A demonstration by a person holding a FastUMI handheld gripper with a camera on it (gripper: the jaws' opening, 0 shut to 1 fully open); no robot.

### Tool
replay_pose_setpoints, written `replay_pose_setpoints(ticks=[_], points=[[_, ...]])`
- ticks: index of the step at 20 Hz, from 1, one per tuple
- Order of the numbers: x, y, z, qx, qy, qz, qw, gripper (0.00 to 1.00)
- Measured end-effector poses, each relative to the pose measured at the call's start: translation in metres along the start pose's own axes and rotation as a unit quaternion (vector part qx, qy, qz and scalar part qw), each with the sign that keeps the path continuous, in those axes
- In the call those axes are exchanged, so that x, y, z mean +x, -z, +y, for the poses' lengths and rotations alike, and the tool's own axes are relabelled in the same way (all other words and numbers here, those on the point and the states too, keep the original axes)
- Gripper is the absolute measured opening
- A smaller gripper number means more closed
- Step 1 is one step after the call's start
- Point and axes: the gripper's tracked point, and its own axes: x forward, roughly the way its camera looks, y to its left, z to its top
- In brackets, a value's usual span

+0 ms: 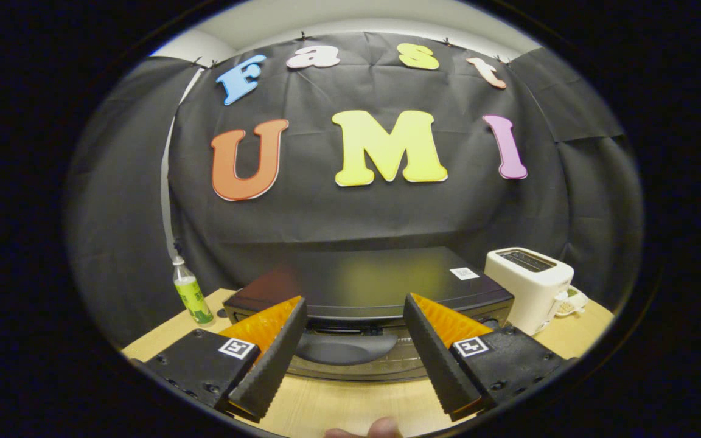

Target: Open the toaster oven, put the food inside, and close the toaster oven door.

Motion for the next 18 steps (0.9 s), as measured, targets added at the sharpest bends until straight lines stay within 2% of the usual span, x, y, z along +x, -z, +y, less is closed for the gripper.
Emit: replay_pose_setpoints(ticks=[8, 9, 11, 14, 16, 18], points=[[0.017, 0.013, 0.002, -0.031, 0.024, -0.014, 0.999, 1.00], [0.017, 0.015, 0.003, -0.043, 0.026, -0.016, 0.999, 1.00], [0.013, 0.015, -0.002, -0.111, 0.035, -0.027, 0.993, 1.00], [0.005, 0.032, 0.003, -0.019, 0.017, -0.005, 1.000, 1.00], [0.001, 0.033, 0.003, -0.043, 0.007, 0.002, 0.999, 1.00], [-0.007, 0.038, 0.002, -0.037, 0.005, 0.019, 0.999, 1.00]])
